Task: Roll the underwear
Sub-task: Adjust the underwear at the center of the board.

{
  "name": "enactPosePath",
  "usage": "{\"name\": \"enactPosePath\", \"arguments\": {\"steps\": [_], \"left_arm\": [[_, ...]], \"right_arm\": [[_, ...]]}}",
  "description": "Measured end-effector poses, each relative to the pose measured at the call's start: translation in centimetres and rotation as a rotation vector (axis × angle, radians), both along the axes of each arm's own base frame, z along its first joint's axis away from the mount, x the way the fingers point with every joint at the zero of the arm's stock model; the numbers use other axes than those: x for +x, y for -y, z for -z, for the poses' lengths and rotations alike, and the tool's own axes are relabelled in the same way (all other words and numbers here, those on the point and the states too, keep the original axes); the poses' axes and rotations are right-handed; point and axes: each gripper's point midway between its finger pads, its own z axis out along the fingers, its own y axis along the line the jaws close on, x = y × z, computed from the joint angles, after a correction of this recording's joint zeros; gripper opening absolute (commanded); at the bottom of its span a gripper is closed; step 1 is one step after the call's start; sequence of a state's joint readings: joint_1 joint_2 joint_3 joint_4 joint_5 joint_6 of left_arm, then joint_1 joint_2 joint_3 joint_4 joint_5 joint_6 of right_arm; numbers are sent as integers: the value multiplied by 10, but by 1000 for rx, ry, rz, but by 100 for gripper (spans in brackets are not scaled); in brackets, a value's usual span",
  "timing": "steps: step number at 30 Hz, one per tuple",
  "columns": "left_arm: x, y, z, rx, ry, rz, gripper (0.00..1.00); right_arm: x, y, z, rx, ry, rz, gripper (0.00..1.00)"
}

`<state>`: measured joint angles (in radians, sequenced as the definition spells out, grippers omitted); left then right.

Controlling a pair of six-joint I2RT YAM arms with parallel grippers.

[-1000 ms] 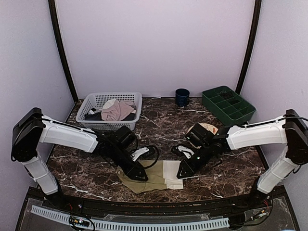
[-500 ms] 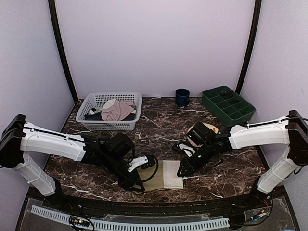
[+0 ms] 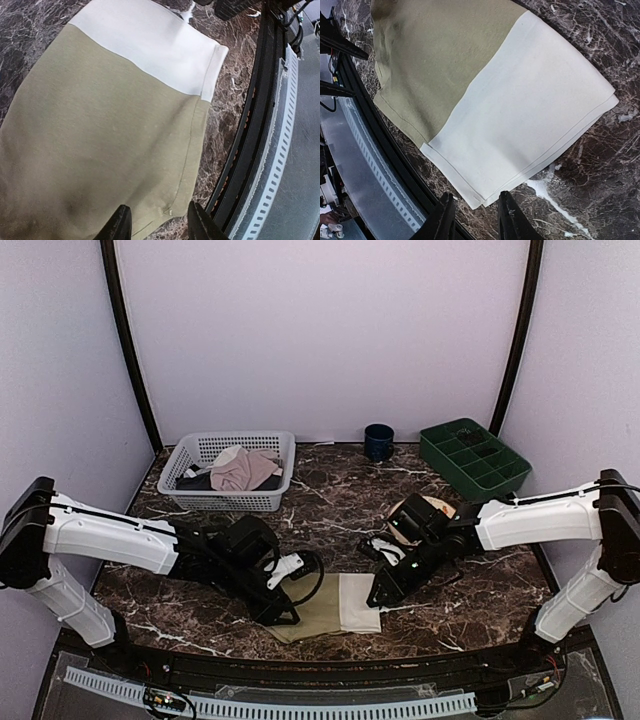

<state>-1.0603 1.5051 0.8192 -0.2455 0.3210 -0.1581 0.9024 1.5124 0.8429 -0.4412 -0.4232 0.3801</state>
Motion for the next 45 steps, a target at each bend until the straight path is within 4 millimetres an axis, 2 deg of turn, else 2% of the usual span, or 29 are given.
{"name": "enactPosePath", "arguments": {"steps": [12,19,40,45], "left_arm": [[20,0,3,31,25,-137,42],[26,-2,4,41,41,-171,42],[21,-9,10,57,26,-173,42],[18,-8,10,52,14,-164,42]], "right_arm": [[3,1,-1,3,-19,32,29],[12,4,-15,36,-8,84,30],[2,19,-3,37,-57,168,30],[-1,22,-8,58,-54,185,30]]}}
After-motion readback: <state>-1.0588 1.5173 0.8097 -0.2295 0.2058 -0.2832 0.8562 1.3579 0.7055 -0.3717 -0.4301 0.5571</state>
